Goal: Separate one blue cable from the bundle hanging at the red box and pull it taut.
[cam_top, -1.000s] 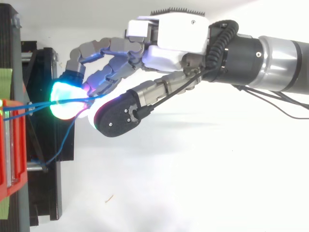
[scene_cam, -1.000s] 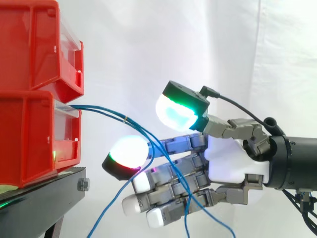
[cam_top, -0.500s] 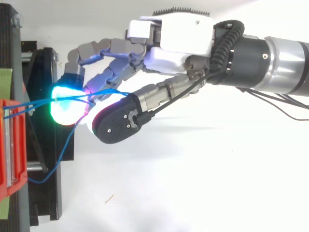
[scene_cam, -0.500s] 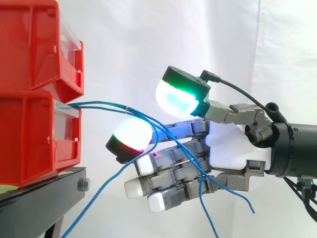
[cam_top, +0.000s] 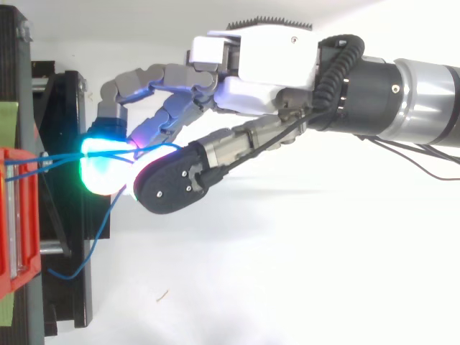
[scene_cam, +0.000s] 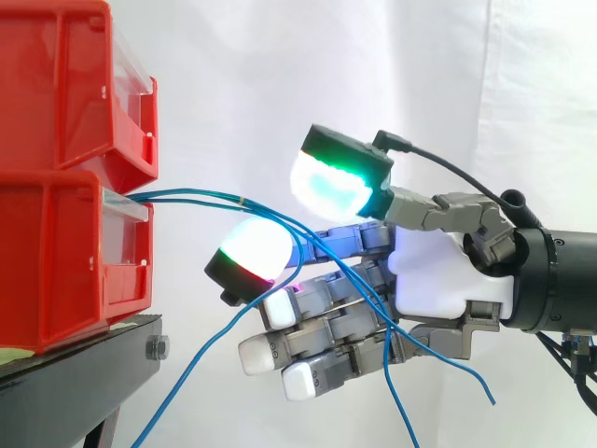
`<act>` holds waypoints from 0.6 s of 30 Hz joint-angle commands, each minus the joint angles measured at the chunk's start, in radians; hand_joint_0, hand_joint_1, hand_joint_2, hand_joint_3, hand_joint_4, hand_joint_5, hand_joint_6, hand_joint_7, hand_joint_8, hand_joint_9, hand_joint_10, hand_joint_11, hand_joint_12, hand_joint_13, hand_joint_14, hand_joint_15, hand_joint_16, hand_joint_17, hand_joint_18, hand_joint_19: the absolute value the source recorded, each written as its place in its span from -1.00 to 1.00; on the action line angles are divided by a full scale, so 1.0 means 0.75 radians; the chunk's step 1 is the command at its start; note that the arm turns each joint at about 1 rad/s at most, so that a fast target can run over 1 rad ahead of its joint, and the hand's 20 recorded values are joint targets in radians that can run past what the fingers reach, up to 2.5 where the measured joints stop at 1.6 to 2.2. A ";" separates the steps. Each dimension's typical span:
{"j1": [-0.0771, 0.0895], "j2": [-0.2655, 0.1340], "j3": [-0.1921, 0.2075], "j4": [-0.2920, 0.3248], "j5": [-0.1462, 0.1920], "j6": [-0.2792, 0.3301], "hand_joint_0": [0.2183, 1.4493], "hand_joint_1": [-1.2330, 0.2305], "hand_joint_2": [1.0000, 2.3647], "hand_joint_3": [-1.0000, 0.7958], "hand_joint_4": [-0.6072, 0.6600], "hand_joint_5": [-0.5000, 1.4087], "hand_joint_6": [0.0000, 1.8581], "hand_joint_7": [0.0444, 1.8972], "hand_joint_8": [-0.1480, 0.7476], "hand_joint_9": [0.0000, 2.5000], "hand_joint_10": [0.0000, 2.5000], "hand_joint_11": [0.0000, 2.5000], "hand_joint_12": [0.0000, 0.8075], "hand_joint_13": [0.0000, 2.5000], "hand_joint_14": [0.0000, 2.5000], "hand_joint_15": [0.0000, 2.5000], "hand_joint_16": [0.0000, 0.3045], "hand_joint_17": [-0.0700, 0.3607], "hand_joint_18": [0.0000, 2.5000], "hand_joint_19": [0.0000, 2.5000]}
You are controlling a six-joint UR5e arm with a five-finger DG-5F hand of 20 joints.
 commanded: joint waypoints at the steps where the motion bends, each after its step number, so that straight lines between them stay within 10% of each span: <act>1: 0.001 0.000 0.000 0.000 0.000 -0.003 -0.41 0.08 -1.00 -0.43 0.38 -0.62 -0.35 0.24 0.20 -0.39 -0.99 -0.45 0.02 -0.42 -0.99 -0.71 -0.66 -0.13 -0.40 -0.77; 6: -0.001 0.000 0.000 0.000 0.000 -0.003 -0.37 0.25 -1.00 -0.43 0.39 -0.57 -0.44 0.39 0.18 -0.35 -0.99 -0.48 0.01 -0.40 -0.99 -0.71 -0.67 -0.15 -0.40 -0.77; 18: -0.007 -0.002 0.000 0.006 0.037 -0.005 -0.24 -0.17 -0.98 -0.01 0.36 -0.57 -0.45 0.42 0.22 -0.28 -0.99 -0.47 0.03 -0.36 -0.99 -0.71 -0.66 -0.14 -0.36 -0.79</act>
